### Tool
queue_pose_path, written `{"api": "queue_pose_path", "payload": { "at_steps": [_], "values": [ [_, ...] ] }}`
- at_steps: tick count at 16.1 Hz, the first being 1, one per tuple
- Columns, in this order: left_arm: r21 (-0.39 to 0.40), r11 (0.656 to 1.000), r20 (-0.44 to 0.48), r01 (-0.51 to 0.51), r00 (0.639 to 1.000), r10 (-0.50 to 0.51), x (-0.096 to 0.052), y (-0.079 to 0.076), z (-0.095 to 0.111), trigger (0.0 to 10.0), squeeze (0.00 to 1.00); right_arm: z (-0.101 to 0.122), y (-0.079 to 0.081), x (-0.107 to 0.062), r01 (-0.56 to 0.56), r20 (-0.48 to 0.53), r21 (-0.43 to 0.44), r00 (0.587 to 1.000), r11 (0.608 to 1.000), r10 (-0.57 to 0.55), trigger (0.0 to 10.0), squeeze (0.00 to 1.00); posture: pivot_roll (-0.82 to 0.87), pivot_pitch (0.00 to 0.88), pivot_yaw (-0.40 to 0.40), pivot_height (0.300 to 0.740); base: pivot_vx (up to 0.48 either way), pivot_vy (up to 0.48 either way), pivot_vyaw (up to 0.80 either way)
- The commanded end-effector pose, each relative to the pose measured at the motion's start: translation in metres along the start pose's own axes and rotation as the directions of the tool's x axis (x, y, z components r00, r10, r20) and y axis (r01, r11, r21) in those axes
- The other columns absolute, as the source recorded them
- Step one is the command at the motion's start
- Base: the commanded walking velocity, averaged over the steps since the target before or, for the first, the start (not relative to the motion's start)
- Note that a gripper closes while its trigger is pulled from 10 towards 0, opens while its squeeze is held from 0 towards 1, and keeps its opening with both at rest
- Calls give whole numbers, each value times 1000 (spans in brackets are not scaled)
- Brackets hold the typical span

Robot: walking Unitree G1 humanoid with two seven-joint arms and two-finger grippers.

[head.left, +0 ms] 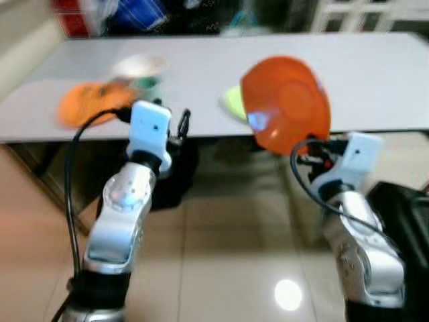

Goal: Setting the table

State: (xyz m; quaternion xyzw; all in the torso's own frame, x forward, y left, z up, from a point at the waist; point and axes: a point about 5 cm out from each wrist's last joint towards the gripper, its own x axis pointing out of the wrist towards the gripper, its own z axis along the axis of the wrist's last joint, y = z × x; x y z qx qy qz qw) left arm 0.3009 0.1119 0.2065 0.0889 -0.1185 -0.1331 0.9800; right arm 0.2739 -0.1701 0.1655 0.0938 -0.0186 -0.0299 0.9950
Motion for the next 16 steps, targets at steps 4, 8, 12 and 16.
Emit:
{"api": "queue_pose_path", "payload": {
  "at_steps": [4,8,12,16],
  "values": [
    [23,1000,11,7,1000,-7,-1,2,3,10000,0,11,2,3,1,41,29,999,1000,-2,10000,0,-28,0,17,740,442,0,-442],
    [25,1000,13,10,1000,-10,0,2,3,10000,0,12,3,4,-10,48,35,999,999,8,10000,0,-27,0,18,740,441,0,-200],
    [25,1000,13,12,1000,-12,0,2,4,10000,0,12,4,3,-17,50,39,999,999,15,10000,0,-28,0,20,740,437,0,0],
    [27,1000,11,12,1000,-12,0,1,3,10000,0,13,3,3,-21,46,47,999,999,19,10000,0,-28,0,17,740,428,0,0]
  ]
}}
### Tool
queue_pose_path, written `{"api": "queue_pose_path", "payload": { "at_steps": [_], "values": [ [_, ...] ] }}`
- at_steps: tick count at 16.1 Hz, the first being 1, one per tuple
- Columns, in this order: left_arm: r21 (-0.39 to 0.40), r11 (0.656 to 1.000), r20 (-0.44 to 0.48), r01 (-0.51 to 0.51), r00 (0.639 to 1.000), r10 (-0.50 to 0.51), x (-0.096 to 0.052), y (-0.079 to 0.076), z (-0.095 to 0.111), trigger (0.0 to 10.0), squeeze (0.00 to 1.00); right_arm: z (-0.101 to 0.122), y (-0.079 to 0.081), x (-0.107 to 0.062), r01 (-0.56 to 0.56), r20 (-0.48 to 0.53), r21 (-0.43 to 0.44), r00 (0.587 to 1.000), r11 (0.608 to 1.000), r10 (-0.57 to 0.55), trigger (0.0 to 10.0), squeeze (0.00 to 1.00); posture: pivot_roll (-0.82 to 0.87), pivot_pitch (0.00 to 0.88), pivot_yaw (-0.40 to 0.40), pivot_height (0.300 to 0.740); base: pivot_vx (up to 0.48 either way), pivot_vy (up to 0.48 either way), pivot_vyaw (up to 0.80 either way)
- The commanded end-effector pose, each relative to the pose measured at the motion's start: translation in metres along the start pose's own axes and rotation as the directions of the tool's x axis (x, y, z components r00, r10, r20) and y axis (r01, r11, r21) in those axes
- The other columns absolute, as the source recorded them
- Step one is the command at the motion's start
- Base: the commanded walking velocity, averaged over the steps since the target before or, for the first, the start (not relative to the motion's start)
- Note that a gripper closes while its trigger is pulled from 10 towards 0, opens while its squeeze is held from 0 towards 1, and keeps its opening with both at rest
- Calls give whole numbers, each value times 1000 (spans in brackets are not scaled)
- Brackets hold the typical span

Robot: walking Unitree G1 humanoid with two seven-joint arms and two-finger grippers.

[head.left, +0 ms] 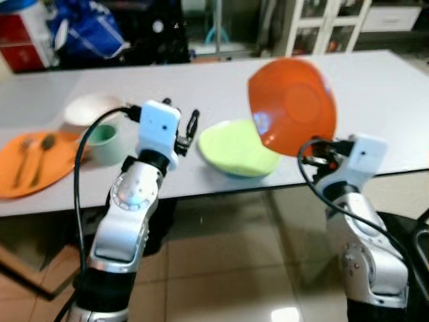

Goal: Setting the table

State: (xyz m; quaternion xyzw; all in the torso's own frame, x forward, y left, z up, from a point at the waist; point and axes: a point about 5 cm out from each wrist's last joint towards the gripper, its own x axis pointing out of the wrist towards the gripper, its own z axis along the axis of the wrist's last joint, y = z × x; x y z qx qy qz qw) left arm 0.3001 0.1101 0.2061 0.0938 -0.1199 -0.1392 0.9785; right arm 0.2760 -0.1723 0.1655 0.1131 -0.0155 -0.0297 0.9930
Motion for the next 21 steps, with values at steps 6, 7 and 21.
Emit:
{"api": "queue_pose_path", "payload": {
  "at_steps": [6,7,21],
  "values": [
    [16,1000,4,0,1000,-1,0,3,3,10000,0,12,6,1,-26,45,23,999,999,25,10000,0,-29,0,17,740,421,0,0],
    [16,1000,4,3,1000,-3,0,3,3,10000,0,12,6,1,-24,44,26,999,999,23,10000,0,-29,0,17,740,416,0,0],
    [23,999,-28,28,999,-28,-3,1,-1,10000,0,6,4,3,3,-24,133,1000,991,0,10000,0,-26,0,26,740,88,0,0]
  ]
}}
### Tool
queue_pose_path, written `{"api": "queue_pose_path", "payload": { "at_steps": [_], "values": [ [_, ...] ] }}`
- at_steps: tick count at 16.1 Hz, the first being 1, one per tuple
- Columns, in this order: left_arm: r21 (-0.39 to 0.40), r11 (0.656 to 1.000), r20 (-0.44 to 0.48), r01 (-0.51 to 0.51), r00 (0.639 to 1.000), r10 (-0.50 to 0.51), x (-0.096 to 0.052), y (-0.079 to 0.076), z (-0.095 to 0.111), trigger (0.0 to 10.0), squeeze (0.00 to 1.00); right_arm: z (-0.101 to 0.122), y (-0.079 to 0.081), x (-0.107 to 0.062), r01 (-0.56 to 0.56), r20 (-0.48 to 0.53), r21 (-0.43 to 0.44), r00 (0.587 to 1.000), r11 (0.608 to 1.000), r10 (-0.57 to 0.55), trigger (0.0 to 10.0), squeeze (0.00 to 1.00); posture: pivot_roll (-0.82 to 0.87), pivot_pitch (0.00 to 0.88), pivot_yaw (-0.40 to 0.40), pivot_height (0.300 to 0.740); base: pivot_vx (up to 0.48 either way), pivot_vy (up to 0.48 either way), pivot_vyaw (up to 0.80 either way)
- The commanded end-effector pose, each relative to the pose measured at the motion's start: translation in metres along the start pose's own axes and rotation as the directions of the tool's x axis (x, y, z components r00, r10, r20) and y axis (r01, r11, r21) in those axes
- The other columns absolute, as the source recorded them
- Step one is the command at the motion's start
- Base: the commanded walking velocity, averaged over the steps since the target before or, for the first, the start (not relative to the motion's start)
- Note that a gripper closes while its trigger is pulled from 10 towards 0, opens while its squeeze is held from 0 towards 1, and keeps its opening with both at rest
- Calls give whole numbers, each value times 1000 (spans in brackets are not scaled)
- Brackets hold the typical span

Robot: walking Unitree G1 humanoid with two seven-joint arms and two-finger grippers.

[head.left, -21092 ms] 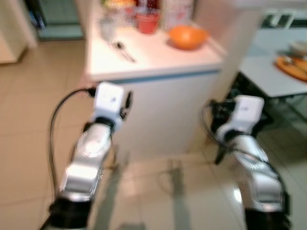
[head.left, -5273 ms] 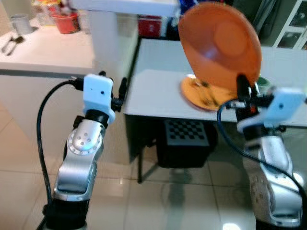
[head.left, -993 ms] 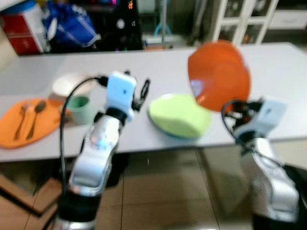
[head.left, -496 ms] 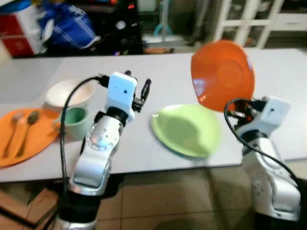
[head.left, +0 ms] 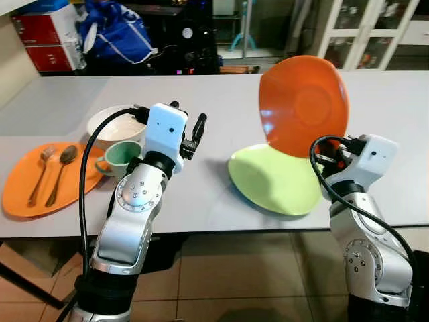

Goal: Setting the table

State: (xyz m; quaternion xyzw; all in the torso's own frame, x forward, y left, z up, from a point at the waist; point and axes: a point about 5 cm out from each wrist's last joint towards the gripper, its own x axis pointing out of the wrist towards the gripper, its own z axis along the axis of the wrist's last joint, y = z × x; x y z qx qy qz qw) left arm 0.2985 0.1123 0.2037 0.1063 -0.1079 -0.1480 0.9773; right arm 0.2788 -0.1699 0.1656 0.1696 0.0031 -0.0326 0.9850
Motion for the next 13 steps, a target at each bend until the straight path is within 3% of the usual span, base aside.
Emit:
{"api": "queue_pose_path", "payload": {
  "at_steps": [1,2,3,5,6,7,10,13],
  "values": [
    [5,1000,-3,7,1000,-7,-1,0,2,10000,0,2,3,1,-14,-24,48,1000,999,15,10000,0,-28,0,31,740,0,0,0],
    [6,1000,-4,9,1000,-9,-1,0,2,10000,0,0,3,1,-15,-40,63,999,998,18,10000,0,-28,0,31,740,0,0,0],
    [8,999,-16,35,999,-35,-1,-2,0,10000,0,-1,3,7,-9,-55,153,998,988,17,10000,0,-29,0,32,740,0,0,0],
    [3,997,-44,78,996,-77,-5,-2,-4,10000,0,0,5,27,5,-76,319,997,948,21,10000,0,-28,0,37,740,0,0,0],
    [17,995,-42,102,994,-101,-8,2,-4,10000,0,0,9,46,2,-104,408,994,913,44,10000,0,-13,0,36,740,0,0,0],
    [18,994,-42,107,993,-106,-9,3,-4,10000,0,1,10,49,-3,-110,424,992,906,55,10000,0,-6,0,34,740,0,0,0],
    [40,986,-65,161,985,-158,-21,17,-2,10000,0,-5,36,83,-58,-210,506,959,861,188,10000,0,24,0,29,740,0,0,0],
    [25,958,-96,287,954,-283,-37,19,0,10000,0,-22,54,100,-40,-319,531,916,847,243,10000,0,50,0,29,740,0,0,0]
  ]
}}
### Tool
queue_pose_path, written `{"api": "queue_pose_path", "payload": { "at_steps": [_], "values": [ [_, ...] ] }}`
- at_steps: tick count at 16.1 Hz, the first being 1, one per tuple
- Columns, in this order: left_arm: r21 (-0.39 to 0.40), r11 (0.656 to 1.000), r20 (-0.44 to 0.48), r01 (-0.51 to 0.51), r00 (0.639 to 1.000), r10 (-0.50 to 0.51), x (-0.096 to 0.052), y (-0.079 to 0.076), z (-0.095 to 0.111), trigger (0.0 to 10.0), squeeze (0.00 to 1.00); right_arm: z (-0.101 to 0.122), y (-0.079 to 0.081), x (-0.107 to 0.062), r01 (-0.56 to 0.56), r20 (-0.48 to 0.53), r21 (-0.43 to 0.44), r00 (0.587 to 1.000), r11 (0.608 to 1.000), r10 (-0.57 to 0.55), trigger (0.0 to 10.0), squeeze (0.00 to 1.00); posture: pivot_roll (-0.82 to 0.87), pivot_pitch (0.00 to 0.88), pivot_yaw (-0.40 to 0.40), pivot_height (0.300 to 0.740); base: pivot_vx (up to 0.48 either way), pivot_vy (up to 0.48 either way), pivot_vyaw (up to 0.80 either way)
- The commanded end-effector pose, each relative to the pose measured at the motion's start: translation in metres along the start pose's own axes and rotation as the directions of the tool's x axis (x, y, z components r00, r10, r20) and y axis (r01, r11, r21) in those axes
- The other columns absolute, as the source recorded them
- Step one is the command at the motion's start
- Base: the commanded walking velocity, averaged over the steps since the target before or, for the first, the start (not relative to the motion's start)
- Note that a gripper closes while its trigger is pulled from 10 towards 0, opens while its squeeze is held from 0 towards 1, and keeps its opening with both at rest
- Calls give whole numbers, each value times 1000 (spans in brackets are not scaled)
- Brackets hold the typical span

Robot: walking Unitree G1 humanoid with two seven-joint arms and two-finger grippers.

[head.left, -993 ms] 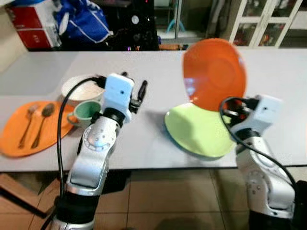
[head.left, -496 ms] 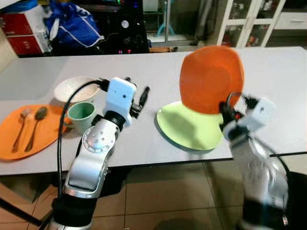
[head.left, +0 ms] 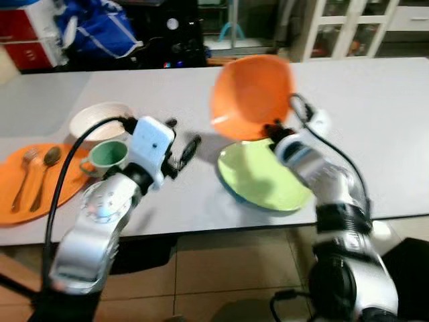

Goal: Setting the table

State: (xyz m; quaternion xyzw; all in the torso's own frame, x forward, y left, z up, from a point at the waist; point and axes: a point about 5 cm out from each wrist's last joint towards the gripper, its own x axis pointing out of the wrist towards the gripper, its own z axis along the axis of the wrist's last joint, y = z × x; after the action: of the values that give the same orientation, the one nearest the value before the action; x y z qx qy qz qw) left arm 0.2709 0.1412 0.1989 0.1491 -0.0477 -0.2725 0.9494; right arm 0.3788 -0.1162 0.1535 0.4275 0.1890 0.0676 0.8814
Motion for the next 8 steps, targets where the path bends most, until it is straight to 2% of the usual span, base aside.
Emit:
{"api": "queue_pose_path", "payload": {
  "at_steps": [1,2,6,8],
  "values": [
    [-6,999,3,35,999,-35,-4,0,3,10000,0,6,7,2,-32,20,-1,999,1000,32,10000,0,53,0,29,740,0,0,0],
    [11,998,-35,69,997,-68,-15,2,3,10000,0,3,12,11,-46,-17,20,999,999,46,10000,0,70,0,32,740,0,0,0],
    [36,993,-113,113,988,-108,-38,5,3,10000,0,-11,19,21,-44,-107,38,993,998,47,10000,0,111,0,30,740,0,0,0],
    [37,992,-125,121,985,-115,-41,4,5,10000,0,-18,19,23,-31,-138,66,990,997,40,10000,0,120,0,29,740,0,0,0]
  ]
}}
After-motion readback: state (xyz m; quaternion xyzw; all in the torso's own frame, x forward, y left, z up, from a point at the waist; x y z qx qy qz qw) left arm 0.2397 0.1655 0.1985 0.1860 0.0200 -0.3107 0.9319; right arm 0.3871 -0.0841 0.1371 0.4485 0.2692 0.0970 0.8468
